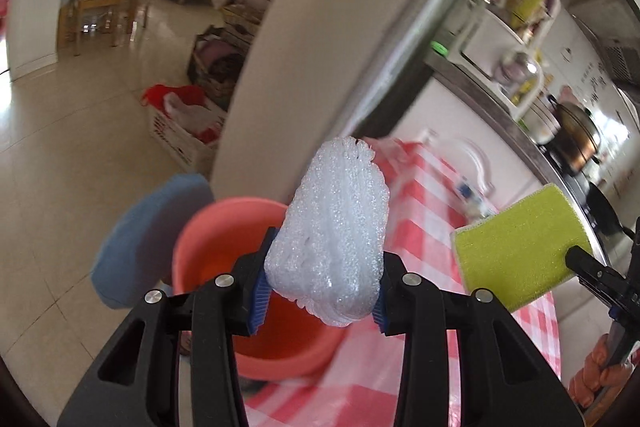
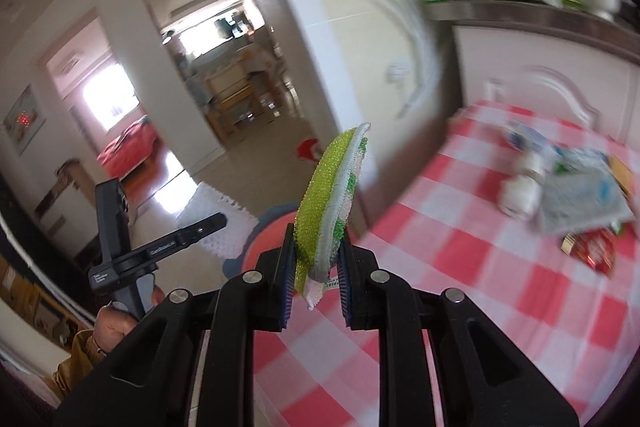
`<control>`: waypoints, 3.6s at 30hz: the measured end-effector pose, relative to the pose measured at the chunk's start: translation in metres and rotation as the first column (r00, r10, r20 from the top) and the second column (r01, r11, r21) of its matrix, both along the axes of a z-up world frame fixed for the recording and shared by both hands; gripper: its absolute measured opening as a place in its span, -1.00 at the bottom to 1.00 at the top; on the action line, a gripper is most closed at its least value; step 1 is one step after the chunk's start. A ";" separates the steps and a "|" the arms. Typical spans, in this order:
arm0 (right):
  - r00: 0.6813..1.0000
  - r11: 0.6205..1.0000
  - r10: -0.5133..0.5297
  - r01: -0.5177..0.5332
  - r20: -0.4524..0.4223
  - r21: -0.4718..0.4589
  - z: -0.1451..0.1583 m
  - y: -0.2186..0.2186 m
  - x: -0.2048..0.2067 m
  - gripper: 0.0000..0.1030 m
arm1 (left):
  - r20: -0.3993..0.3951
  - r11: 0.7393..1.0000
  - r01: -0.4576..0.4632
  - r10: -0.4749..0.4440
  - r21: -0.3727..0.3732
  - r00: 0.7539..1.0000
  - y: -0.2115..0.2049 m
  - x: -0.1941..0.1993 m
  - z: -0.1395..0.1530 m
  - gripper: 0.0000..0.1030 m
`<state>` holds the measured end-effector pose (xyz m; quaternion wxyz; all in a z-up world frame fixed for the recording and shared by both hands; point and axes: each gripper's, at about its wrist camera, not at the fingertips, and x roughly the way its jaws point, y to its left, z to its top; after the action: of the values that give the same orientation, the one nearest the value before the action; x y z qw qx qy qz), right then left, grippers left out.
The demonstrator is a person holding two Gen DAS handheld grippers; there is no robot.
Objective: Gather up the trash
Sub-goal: 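Lift the mesh scrubber and green sponge and carry them over the orange bucket, then open both tools to drop the scrubber and sponge into the bucket, then move both tools back over the table toward the remaining items, then grasp the white MAGICDAY bottle with the left tool while the right tool approaches the white mesh scrubber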
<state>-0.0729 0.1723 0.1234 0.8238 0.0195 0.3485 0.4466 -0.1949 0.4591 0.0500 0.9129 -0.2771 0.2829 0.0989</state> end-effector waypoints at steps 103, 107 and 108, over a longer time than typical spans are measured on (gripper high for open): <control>0.845 0.841 -0.534 0.528 -0.024 -0.117 -0.025 -0.235 0.253 0.43 | -0.183 0.953 0.298 -0.302 -0.050 0.936 -0.238 0.349 -0.007 0.83; 0.868 0.841 -0.496 0.483 0.008 -0.242 -0.048 -0.187 0.295 0.36 | -0.219 0.963 0.262 -0.269 -0.062 0.938 -0.235 0.370 -0.024 0.83; 0.868 0.837 -0.497 0.482 0.012 -0.258 -0.051 -0.181 0.302 0.36 | -0.223 0.964 0.260 -0.267 -0.060 0.938 -0.235 0.375 -0.028 0.83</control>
<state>0.2286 -0.0088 0.0719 0.8961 0.0152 0.4088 0.1725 0.1802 0.2238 0.0223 0.8751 -0.2369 0.4221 0.0027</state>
